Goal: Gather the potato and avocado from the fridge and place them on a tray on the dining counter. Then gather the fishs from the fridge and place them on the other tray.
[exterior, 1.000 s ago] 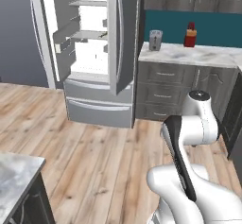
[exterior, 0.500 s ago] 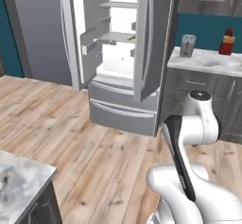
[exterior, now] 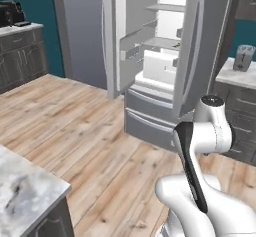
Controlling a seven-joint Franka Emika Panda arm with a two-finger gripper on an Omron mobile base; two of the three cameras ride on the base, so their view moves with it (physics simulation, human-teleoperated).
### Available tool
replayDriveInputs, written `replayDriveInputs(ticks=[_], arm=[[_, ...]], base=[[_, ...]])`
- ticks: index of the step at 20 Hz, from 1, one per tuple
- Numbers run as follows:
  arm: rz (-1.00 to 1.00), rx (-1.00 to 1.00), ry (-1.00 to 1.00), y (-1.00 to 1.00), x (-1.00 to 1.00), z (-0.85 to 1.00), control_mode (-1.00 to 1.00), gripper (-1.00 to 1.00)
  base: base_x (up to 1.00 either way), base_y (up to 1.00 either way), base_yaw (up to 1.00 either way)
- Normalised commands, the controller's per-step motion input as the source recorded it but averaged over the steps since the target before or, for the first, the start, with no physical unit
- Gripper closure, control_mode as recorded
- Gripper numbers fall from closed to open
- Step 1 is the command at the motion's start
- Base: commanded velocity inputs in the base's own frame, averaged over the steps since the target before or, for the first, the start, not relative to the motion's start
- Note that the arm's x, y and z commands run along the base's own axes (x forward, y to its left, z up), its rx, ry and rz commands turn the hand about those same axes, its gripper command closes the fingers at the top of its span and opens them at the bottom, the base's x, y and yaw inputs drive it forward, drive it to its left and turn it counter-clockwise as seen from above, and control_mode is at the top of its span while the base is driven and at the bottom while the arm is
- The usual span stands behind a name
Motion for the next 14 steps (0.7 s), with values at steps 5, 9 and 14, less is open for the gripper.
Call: replayDriveInputs(ticks=[5, 9, 14], arm=[[0.00, 0.00, 0.00, 0.00, 0.00, 0.00, 1.00, -1.00], [0.00, 0.00, 0.00, 0.00, 0.00, 0.00, 1.00, -1.00], [0.00, 0.00, 0.00, 0.00, 0.00, 0.00, 1.00, -1.00]], base=[[0.73, 0.00, 0.38], [0.74, -0.16, 0.36], [0.66, -0.46, 0.35]])
